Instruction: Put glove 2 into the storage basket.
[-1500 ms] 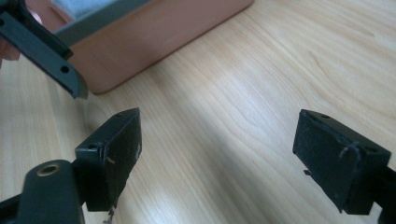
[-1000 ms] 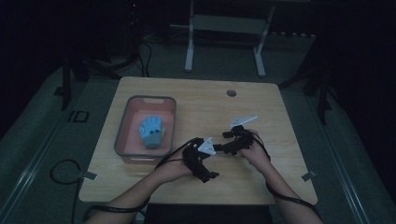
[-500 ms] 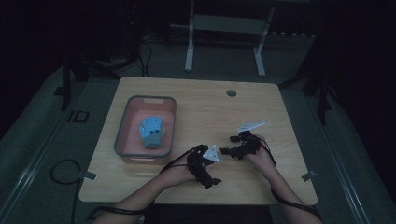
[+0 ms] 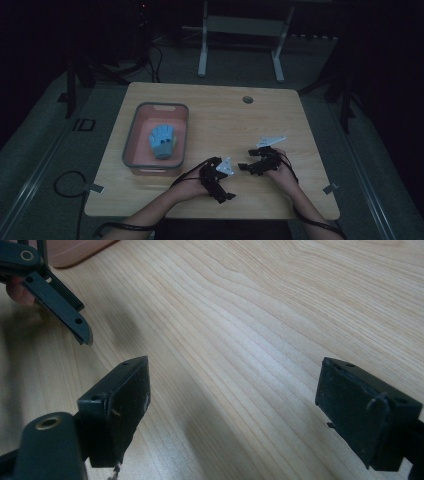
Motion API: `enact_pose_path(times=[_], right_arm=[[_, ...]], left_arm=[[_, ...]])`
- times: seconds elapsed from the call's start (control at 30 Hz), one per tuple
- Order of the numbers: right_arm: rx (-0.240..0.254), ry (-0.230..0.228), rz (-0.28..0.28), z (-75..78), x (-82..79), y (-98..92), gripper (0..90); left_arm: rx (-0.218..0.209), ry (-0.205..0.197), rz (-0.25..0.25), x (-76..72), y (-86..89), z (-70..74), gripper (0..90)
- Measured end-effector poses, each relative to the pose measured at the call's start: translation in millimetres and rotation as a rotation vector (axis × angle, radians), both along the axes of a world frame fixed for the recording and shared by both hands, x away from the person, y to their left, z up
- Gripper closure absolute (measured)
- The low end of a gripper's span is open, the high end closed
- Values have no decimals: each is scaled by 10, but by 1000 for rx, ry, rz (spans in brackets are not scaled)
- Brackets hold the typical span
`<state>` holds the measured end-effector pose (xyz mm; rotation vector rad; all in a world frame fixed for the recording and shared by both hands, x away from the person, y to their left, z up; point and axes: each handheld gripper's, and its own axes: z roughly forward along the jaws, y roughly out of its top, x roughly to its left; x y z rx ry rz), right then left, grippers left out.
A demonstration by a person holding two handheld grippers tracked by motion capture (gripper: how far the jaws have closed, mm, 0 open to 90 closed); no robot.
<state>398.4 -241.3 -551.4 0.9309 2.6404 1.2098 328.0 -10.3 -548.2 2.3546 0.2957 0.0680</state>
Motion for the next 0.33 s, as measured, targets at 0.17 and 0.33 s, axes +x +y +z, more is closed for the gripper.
enact_pose_path(times=[0.17, 0.33], right_arm=[[3, -5, -14, -8, -1, -30, 143], [10, -3, -26, -25, 2, -56, 143]], left_arm=[[4, 3, 5, 1, 13, -12, 24], [7, 5, 9, 12, 20, -12, 24]])
